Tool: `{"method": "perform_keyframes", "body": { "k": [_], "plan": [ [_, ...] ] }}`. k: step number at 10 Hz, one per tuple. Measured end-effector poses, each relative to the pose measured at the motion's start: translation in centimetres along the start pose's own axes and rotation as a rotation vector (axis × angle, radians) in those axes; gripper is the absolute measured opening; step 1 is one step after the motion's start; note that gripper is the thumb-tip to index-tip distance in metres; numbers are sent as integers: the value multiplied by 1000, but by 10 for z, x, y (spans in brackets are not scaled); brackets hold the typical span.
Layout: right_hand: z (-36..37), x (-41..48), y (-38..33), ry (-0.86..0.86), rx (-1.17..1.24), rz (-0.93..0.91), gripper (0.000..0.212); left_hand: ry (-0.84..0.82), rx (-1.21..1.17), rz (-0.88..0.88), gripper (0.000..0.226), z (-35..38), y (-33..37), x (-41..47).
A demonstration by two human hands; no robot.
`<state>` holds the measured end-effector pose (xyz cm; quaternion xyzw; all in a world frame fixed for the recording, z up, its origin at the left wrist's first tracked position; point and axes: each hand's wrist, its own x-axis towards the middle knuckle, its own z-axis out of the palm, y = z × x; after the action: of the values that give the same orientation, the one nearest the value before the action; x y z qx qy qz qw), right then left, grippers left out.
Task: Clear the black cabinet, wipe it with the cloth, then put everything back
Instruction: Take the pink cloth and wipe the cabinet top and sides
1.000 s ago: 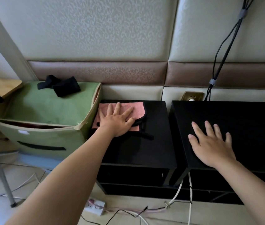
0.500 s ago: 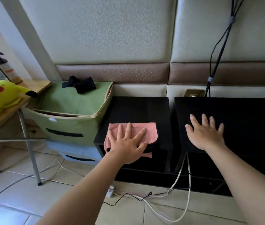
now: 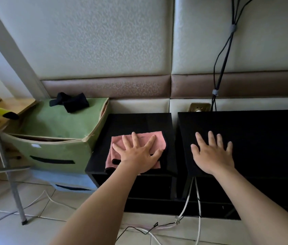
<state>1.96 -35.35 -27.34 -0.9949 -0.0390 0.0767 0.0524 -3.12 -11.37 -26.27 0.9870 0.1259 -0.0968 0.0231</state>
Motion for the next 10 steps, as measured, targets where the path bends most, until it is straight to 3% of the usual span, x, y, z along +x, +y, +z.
{"method": "perform_keyframes", "body": {
  "k": [5, 10],
  "plan": [
    [8, 8, 1, 33, -35, -7, 63, 35, -3, 41, 73, -28, 16, 137],
    [8, 11, 2, 44, -6, -3, 63, 64, -28, 39, 73, -28, 27, 151]
  ]
}}
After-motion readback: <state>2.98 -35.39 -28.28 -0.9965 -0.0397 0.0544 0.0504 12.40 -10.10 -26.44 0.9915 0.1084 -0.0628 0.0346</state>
